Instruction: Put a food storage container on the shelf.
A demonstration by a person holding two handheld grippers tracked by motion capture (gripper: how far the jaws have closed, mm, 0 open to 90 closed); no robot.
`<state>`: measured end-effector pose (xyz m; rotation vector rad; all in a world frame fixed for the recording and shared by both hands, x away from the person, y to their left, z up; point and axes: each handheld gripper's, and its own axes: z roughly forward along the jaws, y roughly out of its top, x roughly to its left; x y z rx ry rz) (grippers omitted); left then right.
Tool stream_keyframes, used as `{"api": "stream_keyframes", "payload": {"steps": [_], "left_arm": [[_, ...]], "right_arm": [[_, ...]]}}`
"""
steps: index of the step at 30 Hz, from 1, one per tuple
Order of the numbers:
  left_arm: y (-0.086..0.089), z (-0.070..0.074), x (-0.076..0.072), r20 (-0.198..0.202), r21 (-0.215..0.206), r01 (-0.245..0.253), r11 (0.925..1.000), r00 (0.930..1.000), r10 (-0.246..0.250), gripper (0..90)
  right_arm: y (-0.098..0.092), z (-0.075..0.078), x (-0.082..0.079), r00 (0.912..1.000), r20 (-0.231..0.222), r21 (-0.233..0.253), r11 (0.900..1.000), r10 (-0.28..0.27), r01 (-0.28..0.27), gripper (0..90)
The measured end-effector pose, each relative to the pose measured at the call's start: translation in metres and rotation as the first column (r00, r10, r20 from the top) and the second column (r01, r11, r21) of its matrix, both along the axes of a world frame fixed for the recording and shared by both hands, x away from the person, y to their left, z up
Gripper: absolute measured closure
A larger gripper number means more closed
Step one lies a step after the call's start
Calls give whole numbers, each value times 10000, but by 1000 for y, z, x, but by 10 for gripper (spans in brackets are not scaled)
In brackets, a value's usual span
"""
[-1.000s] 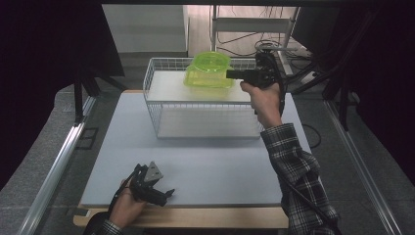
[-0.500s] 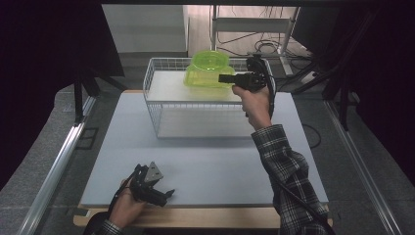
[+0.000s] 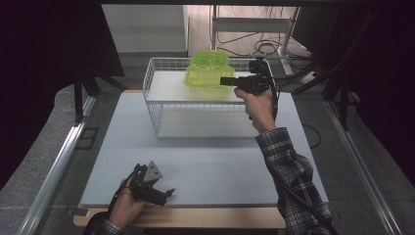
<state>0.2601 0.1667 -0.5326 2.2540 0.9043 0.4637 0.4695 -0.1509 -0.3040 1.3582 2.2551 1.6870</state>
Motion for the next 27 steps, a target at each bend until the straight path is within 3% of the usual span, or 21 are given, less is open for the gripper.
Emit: {"api": "stream_keyframes", "payload": {"steps": [14,27], "left_arm": [[0,0,0,-34,-24,-13,10000,10000,13,0],[1,1,0,-266,-260,-117,9996,9996,110,0]], "right_arm": [[-3,-8,-24,9975,574,-951,9948,420,-364,485],[-8,-22,-42,9938,875,-1725,9836,688,-529,351]]}}
